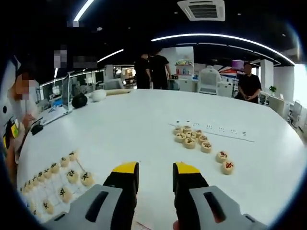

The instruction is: Pick up the chess pieces one by one and place each piece onto its starting position on the chessboard, setting the pieces on their correct points until all the chess pieces are arranged in the starting layout

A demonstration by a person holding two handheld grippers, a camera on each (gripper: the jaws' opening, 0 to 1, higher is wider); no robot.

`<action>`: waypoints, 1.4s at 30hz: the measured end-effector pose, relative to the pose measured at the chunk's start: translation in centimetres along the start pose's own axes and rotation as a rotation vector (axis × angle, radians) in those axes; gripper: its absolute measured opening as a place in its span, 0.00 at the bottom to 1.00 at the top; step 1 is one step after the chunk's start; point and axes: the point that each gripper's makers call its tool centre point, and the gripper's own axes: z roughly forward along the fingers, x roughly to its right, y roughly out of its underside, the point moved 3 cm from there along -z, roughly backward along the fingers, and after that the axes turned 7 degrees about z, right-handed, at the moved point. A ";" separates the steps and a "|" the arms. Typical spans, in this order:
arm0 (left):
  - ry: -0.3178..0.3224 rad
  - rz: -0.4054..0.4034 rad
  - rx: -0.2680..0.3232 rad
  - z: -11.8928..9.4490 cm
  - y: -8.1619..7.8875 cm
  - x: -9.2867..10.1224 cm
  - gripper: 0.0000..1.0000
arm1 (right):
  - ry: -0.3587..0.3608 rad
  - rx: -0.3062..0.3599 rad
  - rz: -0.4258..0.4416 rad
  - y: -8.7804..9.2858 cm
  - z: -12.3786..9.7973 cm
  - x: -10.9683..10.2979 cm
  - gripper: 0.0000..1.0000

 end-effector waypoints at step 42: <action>0.004 -0.039 -0.029 1.1 1.6 -0.9 0.30 | 0.201 -0.197 -0.173 -5.0 15.4 8.2 0.26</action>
